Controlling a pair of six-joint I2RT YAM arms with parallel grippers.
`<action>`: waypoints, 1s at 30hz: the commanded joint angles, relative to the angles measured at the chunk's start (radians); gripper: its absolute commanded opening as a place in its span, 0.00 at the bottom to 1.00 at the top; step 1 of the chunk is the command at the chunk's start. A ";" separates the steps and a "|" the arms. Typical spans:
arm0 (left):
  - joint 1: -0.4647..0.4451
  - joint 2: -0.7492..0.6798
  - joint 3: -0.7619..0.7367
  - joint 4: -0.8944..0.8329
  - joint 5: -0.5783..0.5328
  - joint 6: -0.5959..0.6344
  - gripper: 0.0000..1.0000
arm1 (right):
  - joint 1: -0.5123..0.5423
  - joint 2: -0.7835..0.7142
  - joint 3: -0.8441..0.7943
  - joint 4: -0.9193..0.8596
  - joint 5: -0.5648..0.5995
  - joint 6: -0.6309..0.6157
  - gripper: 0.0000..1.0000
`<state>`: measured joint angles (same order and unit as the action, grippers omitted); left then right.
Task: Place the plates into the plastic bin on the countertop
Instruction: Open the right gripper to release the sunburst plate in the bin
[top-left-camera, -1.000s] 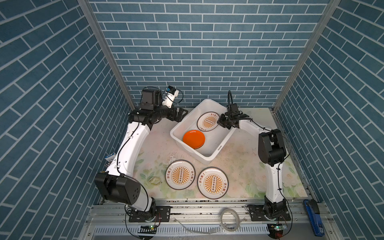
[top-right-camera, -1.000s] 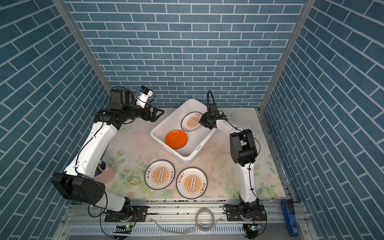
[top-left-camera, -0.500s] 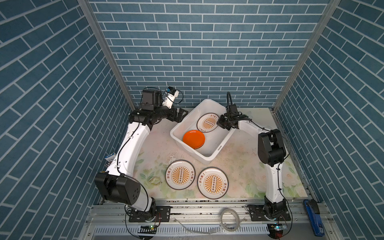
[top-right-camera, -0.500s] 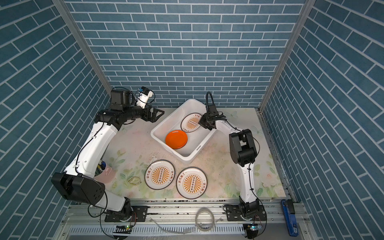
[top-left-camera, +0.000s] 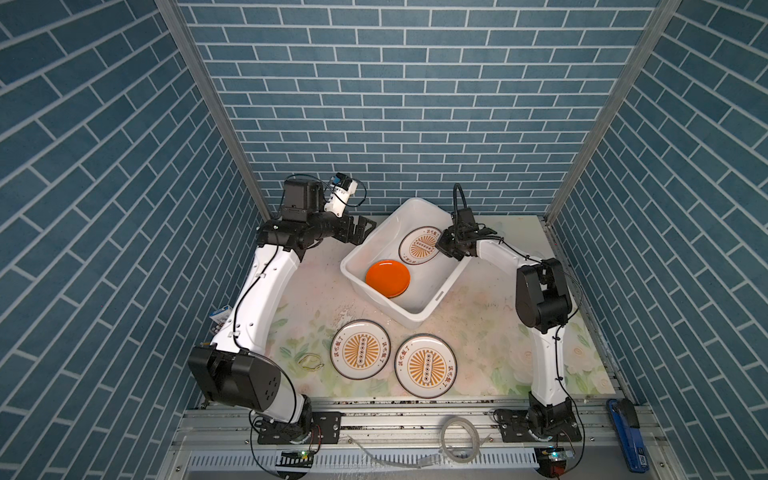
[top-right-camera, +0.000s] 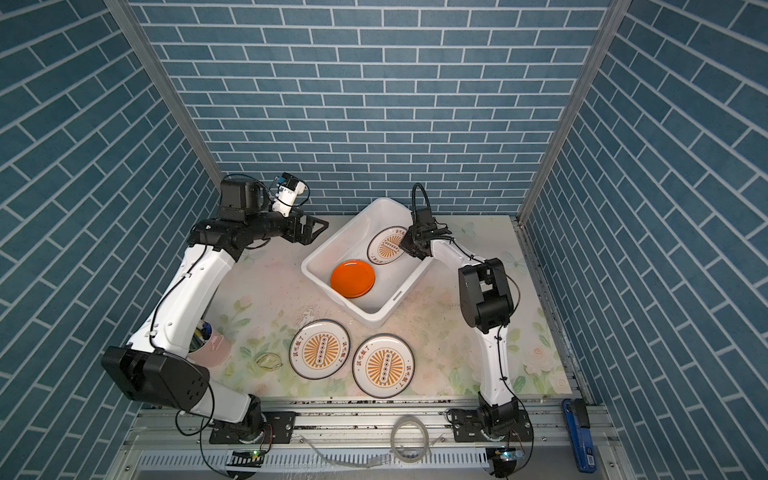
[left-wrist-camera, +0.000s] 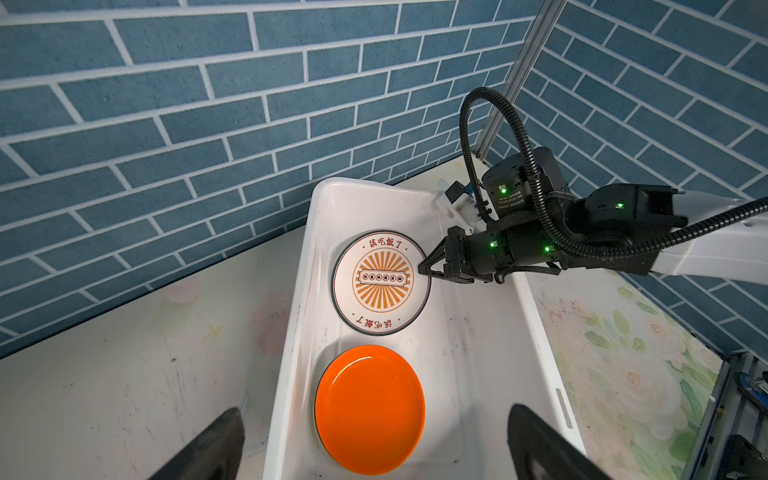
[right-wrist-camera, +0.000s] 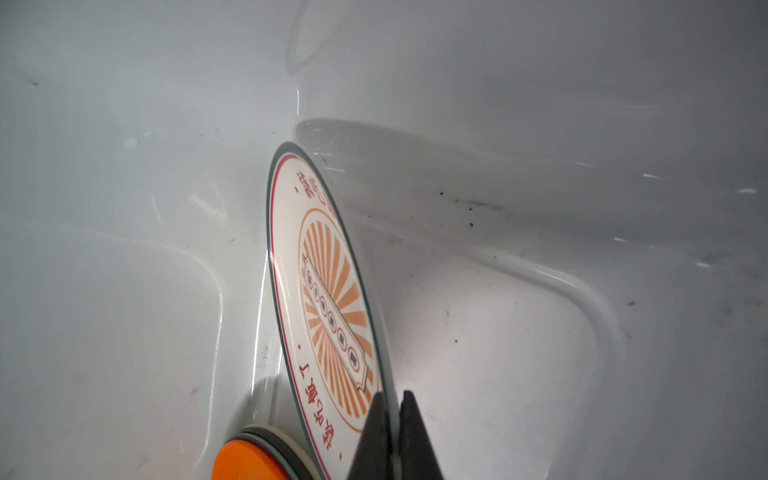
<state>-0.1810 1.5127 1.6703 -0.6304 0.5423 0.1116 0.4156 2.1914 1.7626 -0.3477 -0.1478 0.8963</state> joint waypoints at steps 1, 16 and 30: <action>0.003 -0.025 -0.012 0.013 0.008 -0.006 1.00 | -0.001 -0.010 0.044 -0.015 0.035 0.050 0.00; 0.003 -0.034 -0.026 0.009 0.004 -0.003 0.99 | -0.011 0.046 0.071 -0.028 0.009 0.084 0.07; 0.003 -0.031 -0.030 0.011 0.004 -0.002 1.00 | -0.014 0.061 0.066 -0.026 0.001 0.096 0.13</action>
<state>-0.1810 1.5017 1.6535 -0.6304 0.5423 0.1120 0.4107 2.2246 1.8053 -0.3813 -0.1474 0.9466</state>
